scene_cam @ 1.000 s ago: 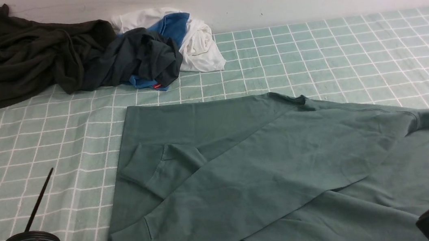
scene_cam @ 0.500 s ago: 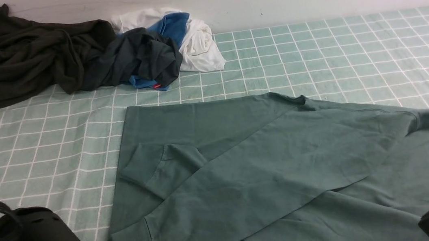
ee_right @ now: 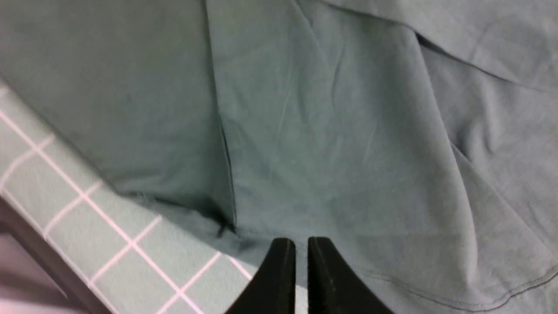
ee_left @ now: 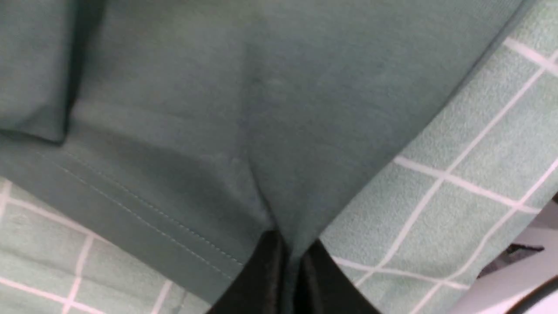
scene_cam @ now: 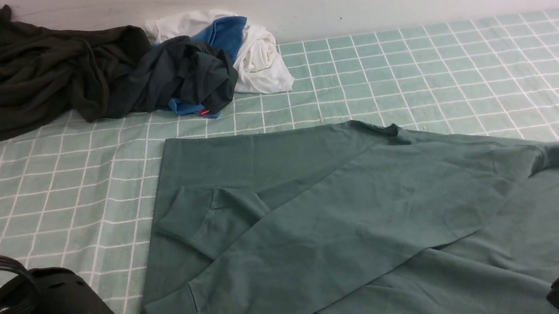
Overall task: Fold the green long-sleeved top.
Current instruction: Use both arms simultaneously to clamp the lower edge of the clothing fabric
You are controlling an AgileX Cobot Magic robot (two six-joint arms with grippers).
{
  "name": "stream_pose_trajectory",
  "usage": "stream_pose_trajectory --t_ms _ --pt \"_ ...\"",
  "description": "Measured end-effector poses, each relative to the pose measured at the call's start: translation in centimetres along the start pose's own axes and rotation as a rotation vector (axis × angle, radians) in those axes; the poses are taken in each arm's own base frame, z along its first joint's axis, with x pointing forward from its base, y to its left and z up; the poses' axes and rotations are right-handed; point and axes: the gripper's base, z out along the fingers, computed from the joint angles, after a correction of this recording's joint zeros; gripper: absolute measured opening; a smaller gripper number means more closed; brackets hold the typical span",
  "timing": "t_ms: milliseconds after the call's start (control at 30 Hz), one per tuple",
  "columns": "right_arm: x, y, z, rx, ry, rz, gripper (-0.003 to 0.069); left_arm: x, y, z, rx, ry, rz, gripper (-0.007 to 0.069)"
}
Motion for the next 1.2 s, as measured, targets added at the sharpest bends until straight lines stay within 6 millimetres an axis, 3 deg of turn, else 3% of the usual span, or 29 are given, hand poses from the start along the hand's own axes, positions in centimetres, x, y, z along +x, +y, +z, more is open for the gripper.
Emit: stream_pose_trajectory --t_ms 100,233,267,300,400,500,933,1167,1200 --pt "0.0 0.0 0.8 -0.033 0.051 -0.066 0.0115 0.5 0.0 -0.1 -0.004 0.049 -0.003 0.0006" --pt "0.8 0.6 3.1 -0.085 0.15 -0.213 0.0264 1.7 -0.1 -1.0 -0.018 0.079 -0.011 0.0006" --pt "0.9 0.6 3.2 -0.085 0.156 -0.219 0.0272 1.7 -0.1 -1.1 -0.019 0.075 -0.011 0.0006" --pt "1.5 0.7 4.2 -0.086 0.197 -0.289 0.0334 2.3 -0.2 -1.3 -0.022 0.068 -0.014 0.0006" --pt "2.8 0.5 6.1 -0.045 0.254 -0.389 0.0436 3.3 -0.6 -1.1 -0.025 0.059 -0.014 0.0006" --pt "3.6 -0.3 8.1 0.03 0.267 -0.474 0.049 4.0 -0.8 -0.3 -0.023 0.062 -0.013 0.0006" --pt "4.7 -1.7 13.1 0.036 0.402 -0.661 0.0483 4.0 -1.0 0.6 -0.017 0.022 -0.037 0.0007" --pt "4.7 -1.7 13.3 0.019 0.426 -0.688 0.034 4.0 -1.0 0.6 -0.019 0.015 -0.038 0.0007" --pt "4.7 -1.7 13.3 0.02 0.425 -0.689 0.0269 3.9 -1.0 0.6 -0.02 0.012 -0.038 0.0007"
